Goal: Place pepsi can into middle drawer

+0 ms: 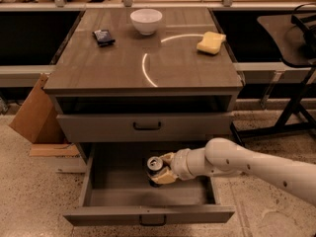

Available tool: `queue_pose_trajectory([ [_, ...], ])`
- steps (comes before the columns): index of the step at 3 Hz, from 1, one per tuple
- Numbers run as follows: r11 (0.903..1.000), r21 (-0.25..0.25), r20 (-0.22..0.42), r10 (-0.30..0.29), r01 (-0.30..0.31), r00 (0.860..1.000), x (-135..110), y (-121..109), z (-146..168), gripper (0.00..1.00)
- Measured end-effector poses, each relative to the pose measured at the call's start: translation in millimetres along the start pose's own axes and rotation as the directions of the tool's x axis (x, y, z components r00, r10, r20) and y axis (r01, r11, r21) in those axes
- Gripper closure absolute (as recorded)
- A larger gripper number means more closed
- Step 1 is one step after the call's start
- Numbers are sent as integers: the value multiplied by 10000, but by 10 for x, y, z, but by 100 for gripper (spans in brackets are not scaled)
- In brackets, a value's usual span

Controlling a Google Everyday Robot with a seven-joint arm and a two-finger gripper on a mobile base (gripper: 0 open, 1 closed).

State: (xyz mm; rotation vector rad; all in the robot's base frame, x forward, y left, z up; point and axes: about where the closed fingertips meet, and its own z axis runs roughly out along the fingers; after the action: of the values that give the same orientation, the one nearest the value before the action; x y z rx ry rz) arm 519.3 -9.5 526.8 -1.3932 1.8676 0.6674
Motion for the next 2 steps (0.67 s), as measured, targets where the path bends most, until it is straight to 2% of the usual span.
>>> queue_pose_trajectory([
  [1, 9991, 287, -97, 329, -326, 9994, 234, -77, 109, 100],
  [2, 9964, 475, 66, 700, -702, 9975, 442, -162, 221, 100],
])
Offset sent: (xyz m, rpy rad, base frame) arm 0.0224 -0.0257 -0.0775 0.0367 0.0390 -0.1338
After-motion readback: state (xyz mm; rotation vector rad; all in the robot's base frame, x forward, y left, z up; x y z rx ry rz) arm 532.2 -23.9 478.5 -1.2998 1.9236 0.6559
